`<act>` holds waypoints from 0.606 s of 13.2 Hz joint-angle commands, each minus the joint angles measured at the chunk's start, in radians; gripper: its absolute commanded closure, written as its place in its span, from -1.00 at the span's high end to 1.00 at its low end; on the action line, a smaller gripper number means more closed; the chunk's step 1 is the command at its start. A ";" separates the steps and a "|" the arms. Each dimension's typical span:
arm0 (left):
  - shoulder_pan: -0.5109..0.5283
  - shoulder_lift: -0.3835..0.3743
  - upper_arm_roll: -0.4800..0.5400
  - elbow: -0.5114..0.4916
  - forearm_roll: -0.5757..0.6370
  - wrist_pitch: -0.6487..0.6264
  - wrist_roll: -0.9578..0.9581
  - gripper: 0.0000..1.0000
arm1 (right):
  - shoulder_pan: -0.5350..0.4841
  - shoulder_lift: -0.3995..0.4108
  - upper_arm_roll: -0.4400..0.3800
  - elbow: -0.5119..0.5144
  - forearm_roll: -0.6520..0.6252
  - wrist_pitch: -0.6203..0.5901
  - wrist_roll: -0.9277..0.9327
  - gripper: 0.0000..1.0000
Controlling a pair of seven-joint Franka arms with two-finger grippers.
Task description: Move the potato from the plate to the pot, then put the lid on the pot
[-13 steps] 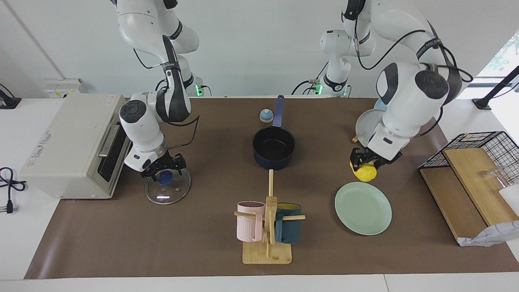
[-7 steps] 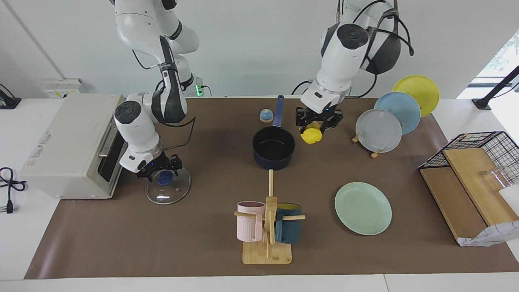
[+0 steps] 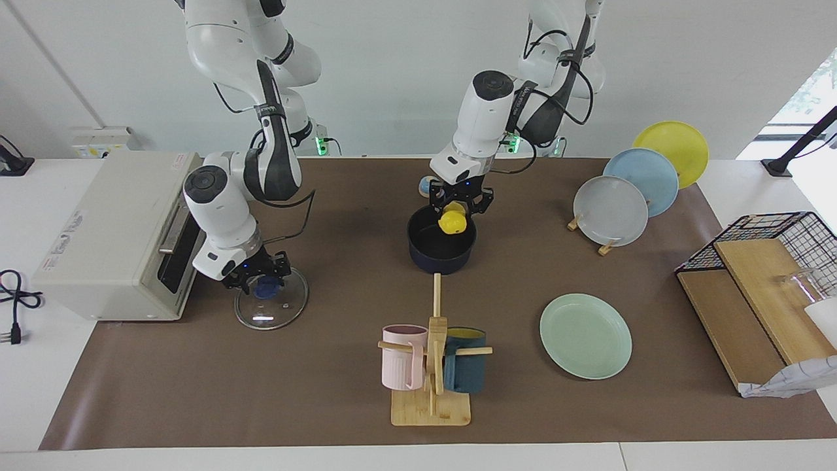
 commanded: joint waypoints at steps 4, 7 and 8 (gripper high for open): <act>-0.025 0.030 0.019 -0.046 0.001 0.078 0.009 -1.00 | -0.003 0.000 0.006 0.017 -0.008 -0.037 -0.021 -0.21; -0.039 0.067 0.021 -0.048 0.001 0.122 0.008 -1.00 | 0.014 -0.012 0.021 0.156 0.001 -0.245 -0.006 -0.42; -0.039 0.068 0.021 -0.048 0.001 0.124 0.009 -1.00 | 0.022 -0.017 0.023 0.223 0.002 -0.338 0.011 -0.54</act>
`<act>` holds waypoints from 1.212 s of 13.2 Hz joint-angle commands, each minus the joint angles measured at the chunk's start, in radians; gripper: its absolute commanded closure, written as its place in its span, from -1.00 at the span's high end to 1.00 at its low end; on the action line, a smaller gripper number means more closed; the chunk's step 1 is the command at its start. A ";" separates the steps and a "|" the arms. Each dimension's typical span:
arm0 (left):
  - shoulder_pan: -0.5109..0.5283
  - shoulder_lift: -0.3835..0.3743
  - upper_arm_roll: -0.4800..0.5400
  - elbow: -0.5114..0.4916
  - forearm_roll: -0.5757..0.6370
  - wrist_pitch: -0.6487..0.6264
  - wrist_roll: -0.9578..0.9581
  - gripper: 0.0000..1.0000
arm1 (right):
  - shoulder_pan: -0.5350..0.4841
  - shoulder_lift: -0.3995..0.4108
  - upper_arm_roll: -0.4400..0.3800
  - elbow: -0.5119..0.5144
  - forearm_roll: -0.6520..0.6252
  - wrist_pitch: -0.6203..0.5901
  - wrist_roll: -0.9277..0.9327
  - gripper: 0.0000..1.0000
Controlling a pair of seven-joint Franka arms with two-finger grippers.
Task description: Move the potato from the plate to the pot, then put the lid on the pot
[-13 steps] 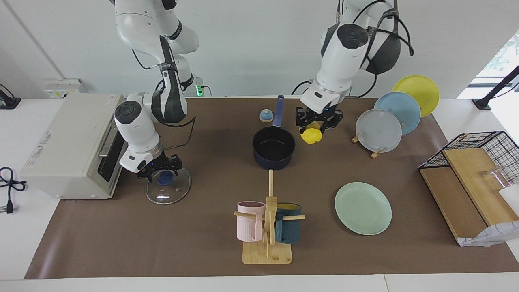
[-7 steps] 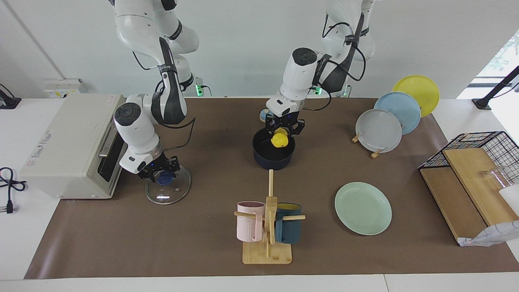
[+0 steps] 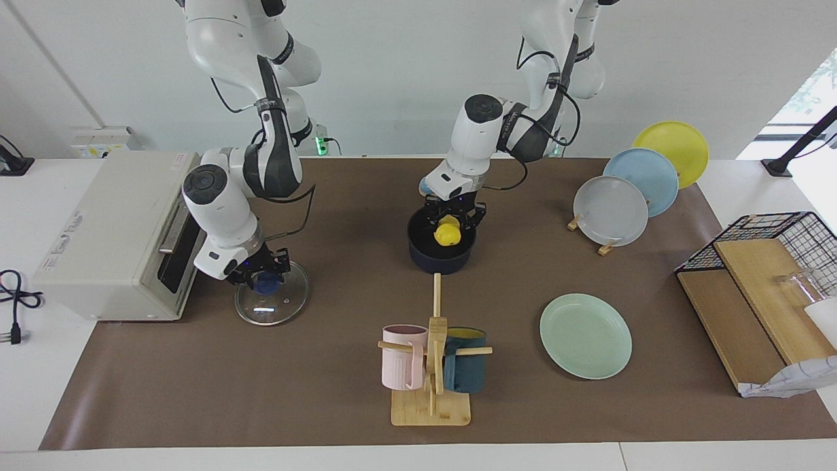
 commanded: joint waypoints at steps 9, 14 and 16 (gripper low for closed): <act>-0.053 0.057 0.020 -0.027 0.004 0.063 0.004 -1.00 | 0.078 -0.104 0.035 0.312 -0.009 -0.479 0.127 -1.00; -0.048 0.062 0.016 -0.025 0.047 0.069 0.050 -1.00 | 0.078 -0.116 0.047 0.287 -0.002 -0.470 0.134 -1.00; -0.045 0.060 0.016 -0.018 0.047 0.063 0.045 0.78 | 0.079 -0.113 0.049 0.290 0.003 -0.458 0.134 -1.00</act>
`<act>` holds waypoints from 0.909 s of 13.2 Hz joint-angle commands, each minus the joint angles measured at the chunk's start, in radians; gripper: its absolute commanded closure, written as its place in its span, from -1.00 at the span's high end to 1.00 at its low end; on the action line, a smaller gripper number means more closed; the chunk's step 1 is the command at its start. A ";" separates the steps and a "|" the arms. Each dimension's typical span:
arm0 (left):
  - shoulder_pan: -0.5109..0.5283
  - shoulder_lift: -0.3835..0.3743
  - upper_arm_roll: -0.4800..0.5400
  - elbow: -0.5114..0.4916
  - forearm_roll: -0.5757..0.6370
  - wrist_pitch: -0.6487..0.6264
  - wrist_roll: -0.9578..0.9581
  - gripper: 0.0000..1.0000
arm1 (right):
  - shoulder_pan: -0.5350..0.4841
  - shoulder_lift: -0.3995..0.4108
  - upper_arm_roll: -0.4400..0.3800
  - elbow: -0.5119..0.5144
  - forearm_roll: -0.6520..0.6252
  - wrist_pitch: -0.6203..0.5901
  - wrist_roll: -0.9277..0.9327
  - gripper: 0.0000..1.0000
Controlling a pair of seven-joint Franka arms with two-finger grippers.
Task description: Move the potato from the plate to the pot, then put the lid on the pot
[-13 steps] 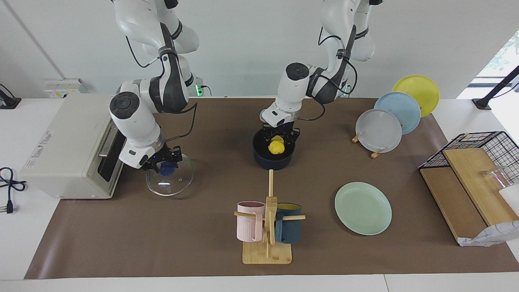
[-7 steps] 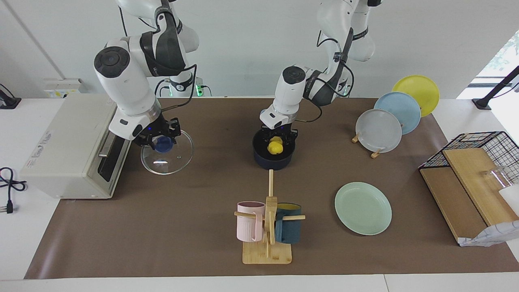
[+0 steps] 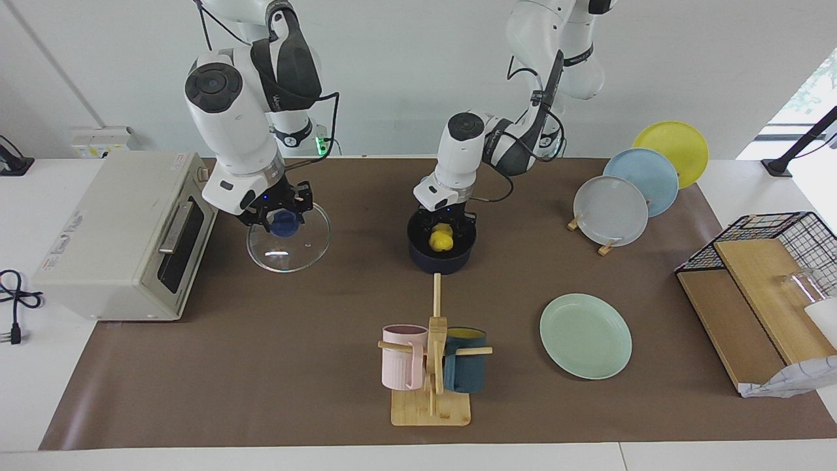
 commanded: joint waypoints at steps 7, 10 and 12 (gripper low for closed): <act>0.149 -0.139 0.019 0.228 0.008 -0.396 0.072 1.00 | 0.040 -0.011 0.010 -0.009 0.007 0.040 0.032 -1.00; 0.326 -0.202 0.024 0.358 -0.010 -0.553 0.156 1.00 | 0.215 0.029 0.032 0.013 0.006 0.133 0.318 -1.00; 0.453 -0.193 0.030 0.464 -0.013 -0.677 0.277 1.00 | 0.296 0.115 0.035 0.088 0.004 0.176 0.460 -1.00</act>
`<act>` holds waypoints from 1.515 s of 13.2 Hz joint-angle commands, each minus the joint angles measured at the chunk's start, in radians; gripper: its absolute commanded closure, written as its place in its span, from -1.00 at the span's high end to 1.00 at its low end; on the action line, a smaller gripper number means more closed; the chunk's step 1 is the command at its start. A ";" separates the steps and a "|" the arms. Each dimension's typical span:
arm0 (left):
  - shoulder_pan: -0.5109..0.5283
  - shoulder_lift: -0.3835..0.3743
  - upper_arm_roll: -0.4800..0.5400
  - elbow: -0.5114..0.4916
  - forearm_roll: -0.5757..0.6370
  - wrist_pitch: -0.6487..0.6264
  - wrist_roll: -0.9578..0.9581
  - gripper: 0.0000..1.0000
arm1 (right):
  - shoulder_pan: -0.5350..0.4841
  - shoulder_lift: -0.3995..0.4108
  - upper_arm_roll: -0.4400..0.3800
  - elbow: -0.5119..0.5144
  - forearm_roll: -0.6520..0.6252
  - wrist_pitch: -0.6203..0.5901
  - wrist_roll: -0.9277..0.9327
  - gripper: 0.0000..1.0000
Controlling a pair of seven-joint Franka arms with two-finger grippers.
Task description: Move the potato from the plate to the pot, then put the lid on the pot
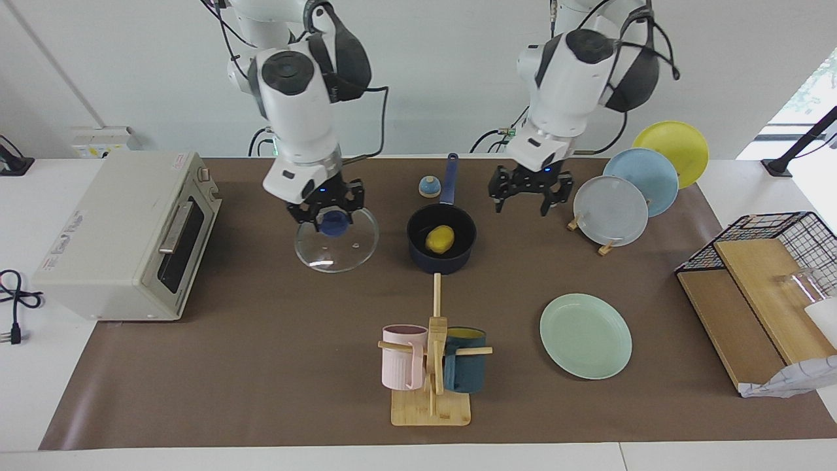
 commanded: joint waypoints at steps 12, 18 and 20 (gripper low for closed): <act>0.282 -0.003 -0.011 0.090 0.035 -0.295 0.320 1.00 | 0.258 0.176 0.006 0.094 -0.070 0.045 0.369 -1.00; 0.375 -0.053 -0.085 0.082 0.035 -0.314 0.327 1.00 | 0.267 0.124 0.008 -0.064 -0.065 0.218 0.418 -1.00; 0.403 -0.042 -0.105 0.099 0.035 -0.300 0.325 1.00 | 0.267 0.122 0.008 -0.067 -0.065 0.218 0.418 -1.00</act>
